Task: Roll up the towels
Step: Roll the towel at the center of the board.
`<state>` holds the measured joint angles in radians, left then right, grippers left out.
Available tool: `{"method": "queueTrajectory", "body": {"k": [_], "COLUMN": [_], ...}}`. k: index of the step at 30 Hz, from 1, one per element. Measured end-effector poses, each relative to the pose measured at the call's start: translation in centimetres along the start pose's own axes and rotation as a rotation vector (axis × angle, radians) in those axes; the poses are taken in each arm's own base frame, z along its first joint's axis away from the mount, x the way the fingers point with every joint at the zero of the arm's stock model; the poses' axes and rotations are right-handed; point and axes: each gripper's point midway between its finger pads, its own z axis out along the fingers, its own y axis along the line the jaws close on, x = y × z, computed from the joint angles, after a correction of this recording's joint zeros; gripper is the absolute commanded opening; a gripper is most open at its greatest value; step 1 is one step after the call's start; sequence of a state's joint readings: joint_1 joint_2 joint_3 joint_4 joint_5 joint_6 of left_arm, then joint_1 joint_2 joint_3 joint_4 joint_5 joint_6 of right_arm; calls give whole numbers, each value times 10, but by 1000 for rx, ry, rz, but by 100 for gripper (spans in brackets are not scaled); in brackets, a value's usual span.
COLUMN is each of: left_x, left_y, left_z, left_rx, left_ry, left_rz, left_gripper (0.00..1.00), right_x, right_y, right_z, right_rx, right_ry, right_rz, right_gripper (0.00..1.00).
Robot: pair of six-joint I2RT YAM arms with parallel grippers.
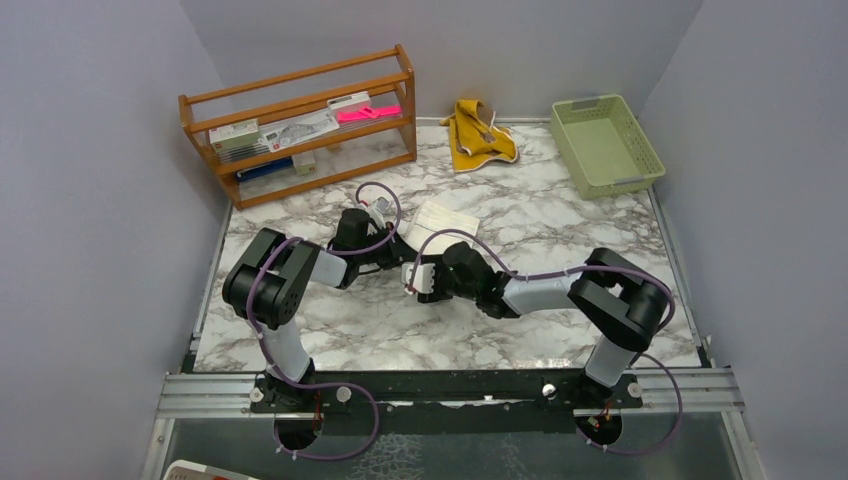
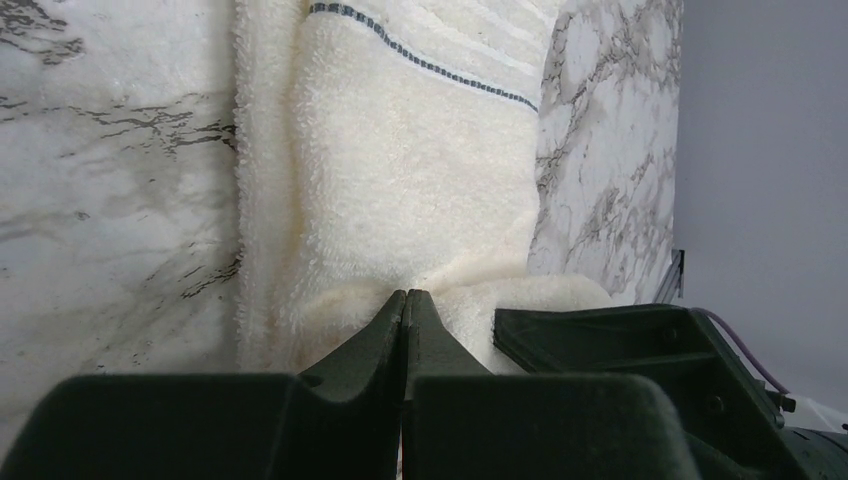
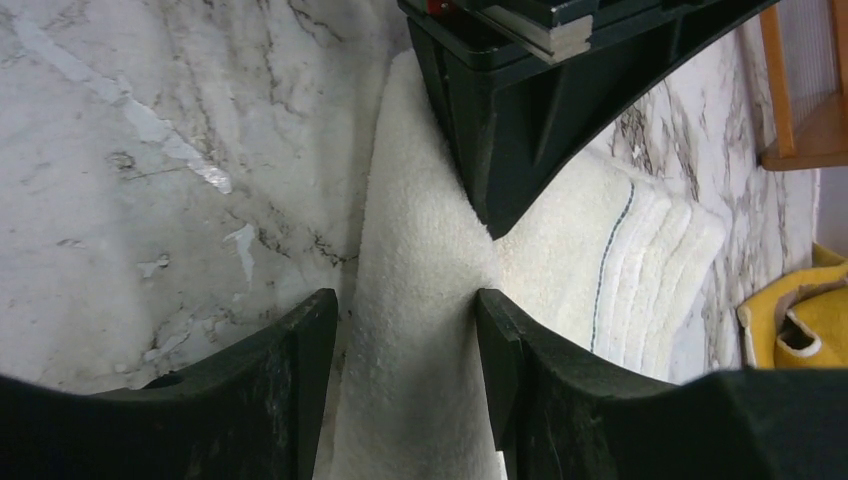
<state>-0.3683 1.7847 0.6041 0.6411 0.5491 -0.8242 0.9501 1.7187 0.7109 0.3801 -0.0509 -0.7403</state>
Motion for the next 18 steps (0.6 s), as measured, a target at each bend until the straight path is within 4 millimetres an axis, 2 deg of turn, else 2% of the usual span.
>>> {"method": "queueTrajectory", "body": {"k": [5, 9, 14, 18], "left_x": [0, -2, -6, -18], "left_y": [1, 2, 4, 4], "left_z": [0, 0, -3, -17], "left_rx": [-2, -5, -14, -32], "left_ry": [1, -1, -8, -35], "left_rz": [6, 8, 5, -14], "left_gripper": [1, 1, 2, 11], "right_x": [6, 12, 9, 4], "right_y": [-8, -11, -13, -7], "right_z": [5, 9, 12, 11], "right_rx": [43, 58, 55, 28], "right_ry": [36, 66, 88, 77], "right_rz": [-8, -6, 34, 129], "right_gripper": [37, 3, 1, 1]}}
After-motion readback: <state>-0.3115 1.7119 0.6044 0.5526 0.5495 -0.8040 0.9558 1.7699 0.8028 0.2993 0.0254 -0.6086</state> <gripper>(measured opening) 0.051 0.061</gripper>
